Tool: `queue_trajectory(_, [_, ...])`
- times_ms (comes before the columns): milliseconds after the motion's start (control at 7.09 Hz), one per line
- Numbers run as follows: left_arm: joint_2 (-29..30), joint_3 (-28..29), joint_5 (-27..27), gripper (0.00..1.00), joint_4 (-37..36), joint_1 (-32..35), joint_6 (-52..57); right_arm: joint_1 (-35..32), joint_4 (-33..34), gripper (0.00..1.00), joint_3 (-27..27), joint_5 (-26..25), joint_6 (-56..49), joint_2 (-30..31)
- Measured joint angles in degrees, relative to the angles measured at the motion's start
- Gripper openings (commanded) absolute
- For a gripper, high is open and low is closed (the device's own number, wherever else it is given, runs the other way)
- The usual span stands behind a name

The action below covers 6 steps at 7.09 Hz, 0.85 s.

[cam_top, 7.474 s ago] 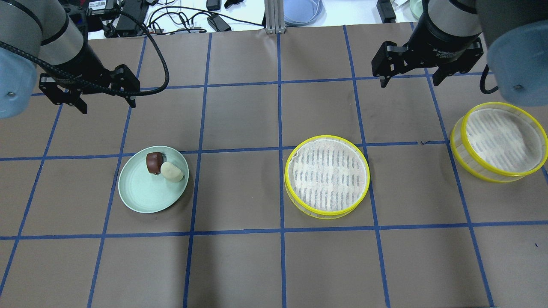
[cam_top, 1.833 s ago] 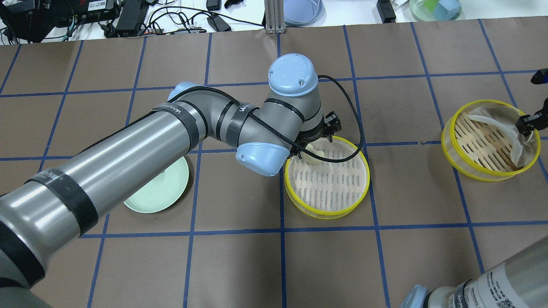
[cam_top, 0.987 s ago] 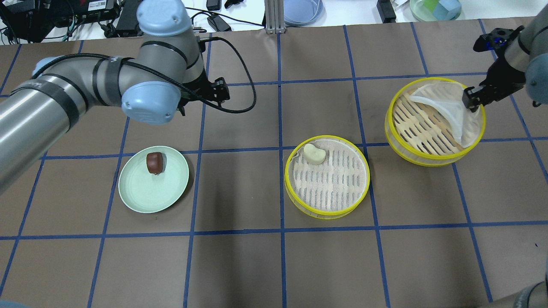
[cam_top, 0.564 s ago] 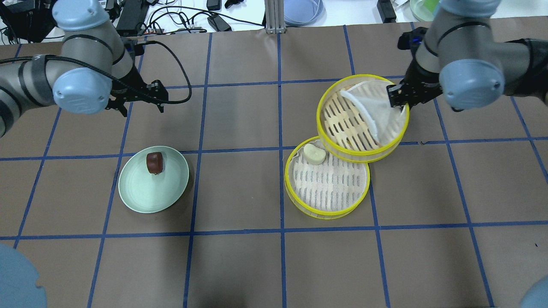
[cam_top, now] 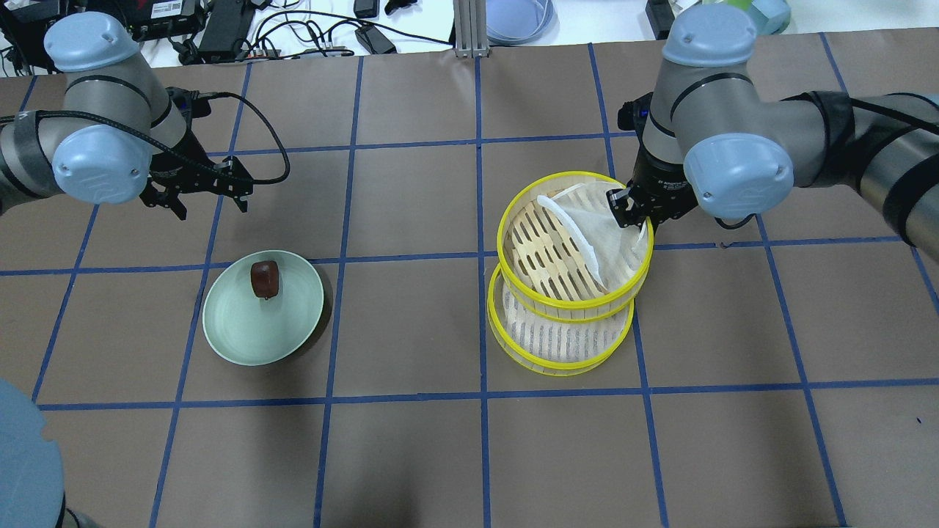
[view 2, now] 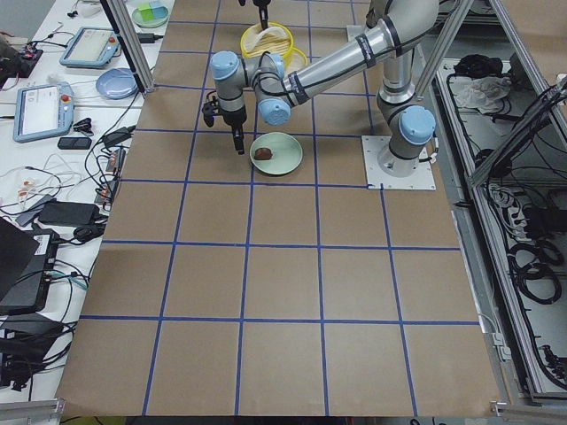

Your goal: Stack buns with steamer

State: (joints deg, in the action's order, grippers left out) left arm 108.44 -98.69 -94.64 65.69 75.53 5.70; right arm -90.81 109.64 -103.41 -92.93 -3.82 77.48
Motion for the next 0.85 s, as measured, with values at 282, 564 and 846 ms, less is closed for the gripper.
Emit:
queue_trajectory(282, [-0.1, -1.72, -0.08, 1.0, 0.5, -0.58, -0.09, -0.06, 0.19, 0.0, -1.68, -0.04, -2.97, 1.77])
queue_trajectory(564, [-0.15, -3.22, 1.99, 1.0, 2.78, -0.32, -3.51, -0.07, 0.51, 0.0, -2.49, 0.48, -4.97, 2.92])
queue_trajectory(846, [0.08, -5.63, 5.88, 0.98, 3.51, 0.01, -6.59, -0.07, 4.66, 0.0, -4.1, 4.29, -8.93, 2.85])
